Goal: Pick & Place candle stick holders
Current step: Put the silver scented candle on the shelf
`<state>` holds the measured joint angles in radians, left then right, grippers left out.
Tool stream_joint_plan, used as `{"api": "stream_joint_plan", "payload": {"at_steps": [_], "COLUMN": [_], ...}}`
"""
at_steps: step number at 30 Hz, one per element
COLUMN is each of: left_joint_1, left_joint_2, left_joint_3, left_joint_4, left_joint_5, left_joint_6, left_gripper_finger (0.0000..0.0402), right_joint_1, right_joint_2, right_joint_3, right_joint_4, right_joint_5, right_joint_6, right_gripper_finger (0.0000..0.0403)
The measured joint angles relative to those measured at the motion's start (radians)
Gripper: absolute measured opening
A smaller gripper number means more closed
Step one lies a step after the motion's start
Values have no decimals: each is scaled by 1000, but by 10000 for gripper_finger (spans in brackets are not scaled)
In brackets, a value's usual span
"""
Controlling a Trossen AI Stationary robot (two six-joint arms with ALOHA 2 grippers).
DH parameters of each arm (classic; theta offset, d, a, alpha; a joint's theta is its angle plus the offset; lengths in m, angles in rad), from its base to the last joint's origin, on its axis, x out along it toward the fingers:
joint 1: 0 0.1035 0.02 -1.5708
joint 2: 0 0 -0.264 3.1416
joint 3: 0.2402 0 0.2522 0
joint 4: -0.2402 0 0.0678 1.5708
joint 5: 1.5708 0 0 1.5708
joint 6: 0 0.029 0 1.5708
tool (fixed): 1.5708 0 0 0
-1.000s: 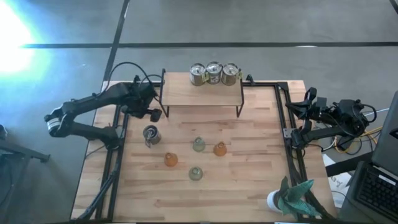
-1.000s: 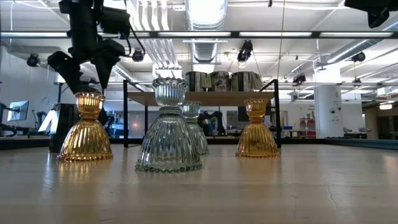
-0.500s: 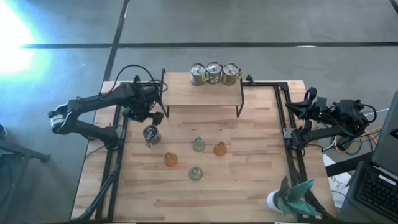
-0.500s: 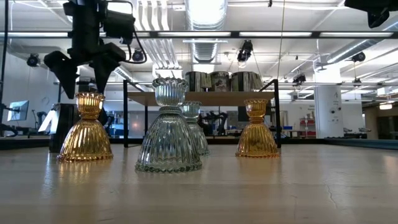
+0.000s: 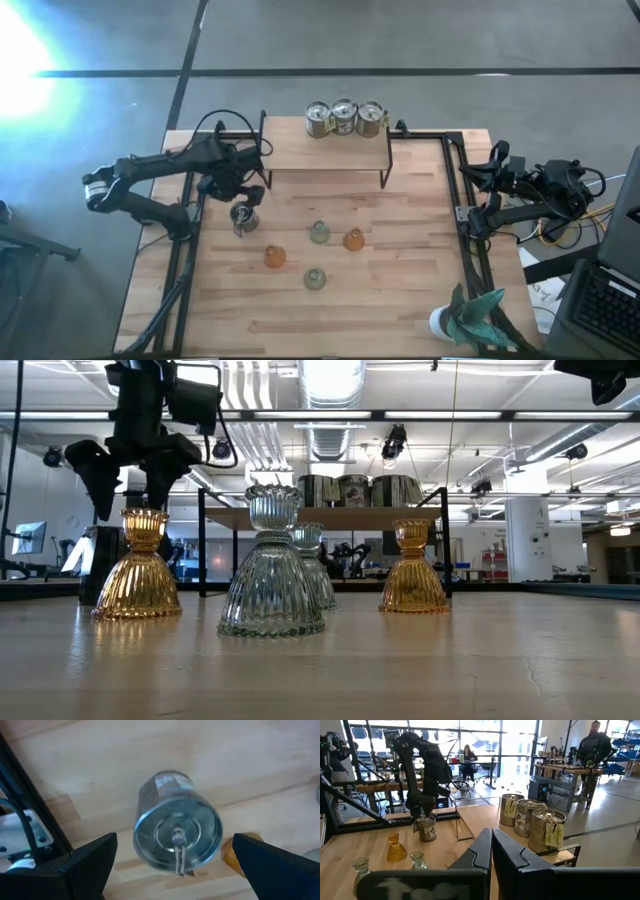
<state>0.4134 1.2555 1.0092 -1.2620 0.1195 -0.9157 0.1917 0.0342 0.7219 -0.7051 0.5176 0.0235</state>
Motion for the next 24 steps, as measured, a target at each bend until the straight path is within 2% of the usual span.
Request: {"api": "stream_joint_plan", "payload": {"at_steps": [7,24], "left_joint_1": [-54,-95], "left_joint_2": [12,16], "left_joint_3": [0,-5], "left_joint_4": [-10,17], "left_joint_5": [-25,-47], "left_joint_6": [-36,-65], "left_gripper_finger": [400,400], "right_joint_1": [0,0], "right_joint_2": [0,0], "right_joint_3": [0,0], "right_joint_4": [0,0], "right_joint_5": [0,0], "right_joint_6": [1,2], "right_gripper_finger": [8,8]}}
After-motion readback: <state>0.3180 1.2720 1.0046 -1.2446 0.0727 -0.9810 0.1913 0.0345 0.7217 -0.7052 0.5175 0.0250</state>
